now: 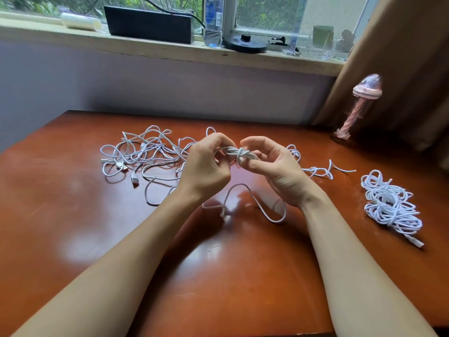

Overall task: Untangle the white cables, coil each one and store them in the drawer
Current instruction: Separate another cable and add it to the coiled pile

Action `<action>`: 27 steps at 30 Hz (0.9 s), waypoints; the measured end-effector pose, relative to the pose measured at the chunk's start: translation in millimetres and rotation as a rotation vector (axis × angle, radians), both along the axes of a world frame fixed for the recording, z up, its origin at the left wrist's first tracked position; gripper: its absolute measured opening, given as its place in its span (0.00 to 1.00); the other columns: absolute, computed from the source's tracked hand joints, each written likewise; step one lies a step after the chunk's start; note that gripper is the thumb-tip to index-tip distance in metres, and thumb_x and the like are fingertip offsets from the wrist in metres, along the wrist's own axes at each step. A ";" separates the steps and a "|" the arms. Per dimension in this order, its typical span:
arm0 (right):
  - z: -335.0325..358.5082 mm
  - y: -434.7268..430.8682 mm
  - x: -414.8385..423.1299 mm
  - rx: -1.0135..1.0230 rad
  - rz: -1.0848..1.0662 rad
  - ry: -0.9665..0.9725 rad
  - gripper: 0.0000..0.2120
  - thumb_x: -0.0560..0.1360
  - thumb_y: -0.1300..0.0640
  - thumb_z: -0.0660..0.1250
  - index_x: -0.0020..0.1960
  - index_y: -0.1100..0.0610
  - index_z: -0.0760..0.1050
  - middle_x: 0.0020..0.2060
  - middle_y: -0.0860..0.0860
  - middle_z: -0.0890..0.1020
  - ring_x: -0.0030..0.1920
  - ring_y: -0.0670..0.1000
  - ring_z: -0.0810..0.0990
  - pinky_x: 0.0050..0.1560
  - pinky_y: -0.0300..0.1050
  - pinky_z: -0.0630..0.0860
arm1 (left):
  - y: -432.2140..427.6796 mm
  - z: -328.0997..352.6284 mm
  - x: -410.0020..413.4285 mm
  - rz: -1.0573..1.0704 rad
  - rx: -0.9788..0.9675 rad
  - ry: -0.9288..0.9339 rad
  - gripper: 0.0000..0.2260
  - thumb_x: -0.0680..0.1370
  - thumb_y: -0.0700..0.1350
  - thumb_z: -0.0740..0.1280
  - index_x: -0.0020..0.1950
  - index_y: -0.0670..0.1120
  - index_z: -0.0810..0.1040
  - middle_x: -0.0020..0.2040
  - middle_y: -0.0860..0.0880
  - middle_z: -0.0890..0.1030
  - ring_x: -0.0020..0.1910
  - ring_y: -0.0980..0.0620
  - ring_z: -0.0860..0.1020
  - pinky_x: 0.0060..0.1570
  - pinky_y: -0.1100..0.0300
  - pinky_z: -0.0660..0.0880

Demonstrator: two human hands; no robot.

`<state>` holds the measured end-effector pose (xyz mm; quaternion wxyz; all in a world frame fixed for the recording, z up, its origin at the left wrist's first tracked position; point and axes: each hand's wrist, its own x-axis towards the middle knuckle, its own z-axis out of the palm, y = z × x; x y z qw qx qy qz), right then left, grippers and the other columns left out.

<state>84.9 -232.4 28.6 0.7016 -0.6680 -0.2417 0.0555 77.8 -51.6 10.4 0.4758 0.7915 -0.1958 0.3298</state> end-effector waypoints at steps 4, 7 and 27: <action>3.3 1.9 -0.9 -0.093 -0.194 -0.093 0.14 0.73 0.63 0.77 0.57 0.55 0.81 0.47 0.54 0.85 0.45 0.45 0.81 0.47 0.37 0.78 | 4.3 -2.9 4.7 0.054 -0.009 0.019 0.12 0.73 0.31 0.70 0.47 0.49 0.81 0.43 0.56 0.83 0.37 0.60 0.78 0.39 0.64 0.75; -0.1 5.6 0.4 -0.188 -0.227 -0.159 0.13 0.74 0.61 0.77 0.57 0.54 0.81 0.49 0.57 0.86 0.47 0.47 0.82 0.51 0.41 0.79 | 7.3 -7.5 8.0 0.077 -0.011 0.044 0.09 0.73 0.36 0.72 0.48 0.50 0.81 0.43 0.56 0.84 0.32 0.55 0.77 0.36 0.59 0.75; -1.6 3.9 1.4 -0.250 -0.255 -0.294 0.22 0.73 0.69 0.74 0.64 0.55 0.77 0.58 0.49 0.83 0.59 0.50 0.82 0.66 0.47 0.77 | 2.9 -4.9 3.9 -0.062 -0.018 0.181 0.18 0.72 0.36 0.74 0.60 0.48 0.77 0.52 0.56 0.81 0.39 0.58 0.79 0.39 0.70 0.71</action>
